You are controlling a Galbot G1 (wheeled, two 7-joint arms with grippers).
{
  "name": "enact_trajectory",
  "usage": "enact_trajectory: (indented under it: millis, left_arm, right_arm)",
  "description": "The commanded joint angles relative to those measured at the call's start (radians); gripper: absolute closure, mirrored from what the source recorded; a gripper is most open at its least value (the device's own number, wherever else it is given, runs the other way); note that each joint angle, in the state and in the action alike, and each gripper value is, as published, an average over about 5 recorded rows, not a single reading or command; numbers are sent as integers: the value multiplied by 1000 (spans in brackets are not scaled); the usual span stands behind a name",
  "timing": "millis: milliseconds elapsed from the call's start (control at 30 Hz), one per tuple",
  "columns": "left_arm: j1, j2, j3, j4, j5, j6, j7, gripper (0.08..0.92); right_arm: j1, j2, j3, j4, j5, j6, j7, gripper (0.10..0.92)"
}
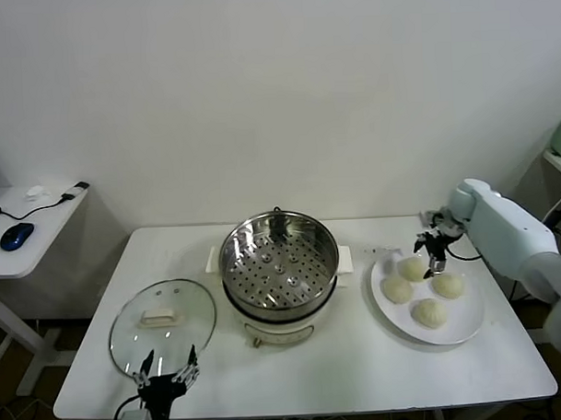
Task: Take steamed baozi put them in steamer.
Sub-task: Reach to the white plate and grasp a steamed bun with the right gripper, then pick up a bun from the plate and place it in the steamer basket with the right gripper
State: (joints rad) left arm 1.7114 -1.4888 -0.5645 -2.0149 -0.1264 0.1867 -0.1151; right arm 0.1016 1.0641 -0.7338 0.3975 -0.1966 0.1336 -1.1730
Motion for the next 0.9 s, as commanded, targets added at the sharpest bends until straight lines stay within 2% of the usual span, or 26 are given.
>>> enact_trajectory:
  millis: [33, 233, 433, 533, 700, 900]
  left_arm:
    - [2, -2, 2, -14, -8, 9, 8, 177]
    - [1, -4, 4, -10, -5, 11, 11, 177]
    - [6, -6, 6, -13, -2, 9, 10, 177]
    - [7, -6, 7, -14, 0, 9, 9, 177]
    - [10, 0, 8, -14, 2, 5, 8, 177]
    - [5, 4, 13, -12, 8, 10, 11, 177]
  right_arm:
    - [0, 62, 38, -93, -58, 0, 4, 309]
    - [-6, 59, 46, -96, -76, -3, 1, 438]
    - [29, 15, 24, -10, -26, -7, -5, 461]
    - [116, -47, -82, 124, 107, -19, -18, 458]
    - [430, -119, -414, 410, 390, -16, -51, 457]
    - [771, -38, -675, 695, 662, 89, -89, 457]
